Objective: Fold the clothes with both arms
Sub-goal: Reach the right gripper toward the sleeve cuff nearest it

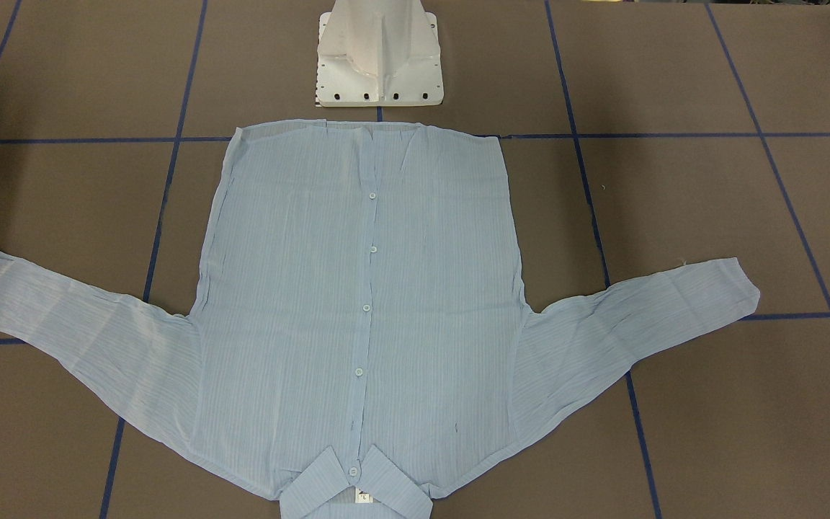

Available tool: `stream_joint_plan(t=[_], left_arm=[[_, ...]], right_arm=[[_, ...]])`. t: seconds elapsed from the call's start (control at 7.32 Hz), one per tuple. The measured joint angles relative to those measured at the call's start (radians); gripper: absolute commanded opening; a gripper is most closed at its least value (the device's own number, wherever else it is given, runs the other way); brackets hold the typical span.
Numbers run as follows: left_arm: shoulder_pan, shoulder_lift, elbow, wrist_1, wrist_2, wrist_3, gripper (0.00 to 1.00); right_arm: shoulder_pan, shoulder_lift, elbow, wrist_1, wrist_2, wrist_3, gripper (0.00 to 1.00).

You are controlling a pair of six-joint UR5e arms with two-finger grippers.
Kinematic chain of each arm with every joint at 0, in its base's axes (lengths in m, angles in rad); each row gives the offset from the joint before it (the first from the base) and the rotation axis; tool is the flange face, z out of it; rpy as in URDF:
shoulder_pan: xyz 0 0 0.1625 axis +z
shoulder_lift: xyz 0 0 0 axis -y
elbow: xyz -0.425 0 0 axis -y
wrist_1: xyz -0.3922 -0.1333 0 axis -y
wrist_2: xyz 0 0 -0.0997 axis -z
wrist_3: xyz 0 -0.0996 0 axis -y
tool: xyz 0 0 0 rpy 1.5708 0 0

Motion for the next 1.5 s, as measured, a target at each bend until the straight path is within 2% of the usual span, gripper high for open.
stream_joint_plan(t=[0.41, 0.68, 0.82, 0.96, 1.09, 1.5], left_arm=[[0.002, 0.000, 0.004, -0.034, -0.003, 0.004, 1.00], [0.004, 0.000, 0.005, -0.052, -0.005, 0.004, 1.00], [0.004, 0.000, 0.006, -0.066, -0.005, 0.001, 1.00], [0.003, 0.000, 0.006, -0.074, -0.006, -0.002, 1.00], [0.003, -0.001, 0.006, -0.077, -0.006, -0.004, 1.00], [0.003, -0.007, 0.004, -0.083, -0.005, -0.004, 1.00]], right_arm=[[-0.105, 0.036, -0.008, 0.092, -0.039, 0.210, 0.94], [-0.158, 0.059, -0.046, 0.149, -0.065, 0.378, 0.90], [-0.167, 0.086, -0.079, 0.156, -0.069, 0.447, 0.90], [-0.170, 0.127, -0.130, 0.159, -0.071, 0.489, 0.84], [-0.171, 0.167, -0.183, 0.163, -0.074, 0.507, 0.84], [-0.172, 0.198, -0.312, 0.307, -0.094, 0.551, 0.83]])
